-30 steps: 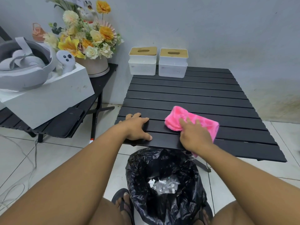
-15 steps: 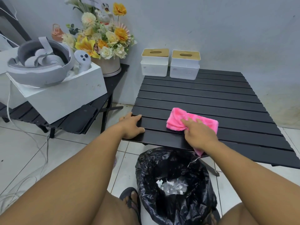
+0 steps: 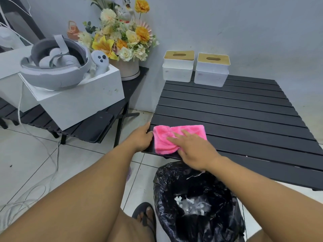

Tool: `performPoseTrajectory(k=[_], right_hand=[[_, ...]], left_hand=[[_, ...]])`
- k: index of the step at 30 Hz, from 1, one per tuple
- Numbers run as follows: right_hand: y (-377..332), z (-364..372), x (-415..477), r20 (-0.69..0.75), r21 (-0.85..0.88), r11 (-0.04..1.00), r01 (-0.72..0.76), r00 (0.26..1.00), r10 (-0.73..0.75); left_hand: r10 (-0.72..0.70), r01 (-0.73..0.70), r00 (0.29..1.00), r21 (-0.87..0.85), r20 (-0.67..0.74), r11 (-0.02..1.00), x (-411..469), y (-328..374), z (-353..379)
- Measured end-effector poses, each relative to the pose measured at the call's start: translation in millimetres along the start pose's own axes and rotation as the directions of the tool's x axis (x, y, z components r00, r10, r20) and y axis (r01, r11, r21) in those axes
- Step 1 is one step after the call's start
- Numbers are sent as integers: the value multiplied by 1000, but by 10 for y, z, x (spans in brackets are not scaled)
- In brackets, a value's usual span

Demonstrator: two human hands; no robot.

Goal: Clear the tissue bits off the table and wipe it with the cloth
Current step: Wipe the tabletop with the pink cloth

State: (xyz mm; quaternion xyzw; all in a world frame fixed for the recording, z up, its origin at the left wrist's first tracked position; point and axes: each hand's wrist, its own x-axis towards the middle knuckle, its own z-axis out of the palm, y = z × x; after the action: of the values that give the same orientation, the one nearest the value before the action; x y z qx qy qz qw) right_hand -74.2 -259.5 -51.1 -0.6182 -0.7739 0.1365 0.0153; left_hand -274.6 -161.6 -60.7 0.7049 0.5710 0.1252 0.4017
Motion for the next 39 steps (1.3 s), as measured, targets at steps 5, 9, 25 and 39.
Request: performPoseTrajectory(k=[5, 9, 25, 39], right_hand=[[529, -109, 186, -94, 69, 941, -332, 937, 337], [473, -66, 230, -108, 59, 911, -409, 904, 413], [95, 79, -24, 34, 19, 991, 129, 991, -130], [234, 39, -76, -117, 62, 953, -298, 946, 303]], left_hand=[[-34, 33, 999, -32, -42, 999, 32, -75, -6], [-49, 44, 996, -67, -72, 997, 68, -73, -26], [-34, 32, 997, -31, -76, 999, 71, -91, -36], [-25, 26, 998, 11, -64, 1000, 82, -75, -18]])
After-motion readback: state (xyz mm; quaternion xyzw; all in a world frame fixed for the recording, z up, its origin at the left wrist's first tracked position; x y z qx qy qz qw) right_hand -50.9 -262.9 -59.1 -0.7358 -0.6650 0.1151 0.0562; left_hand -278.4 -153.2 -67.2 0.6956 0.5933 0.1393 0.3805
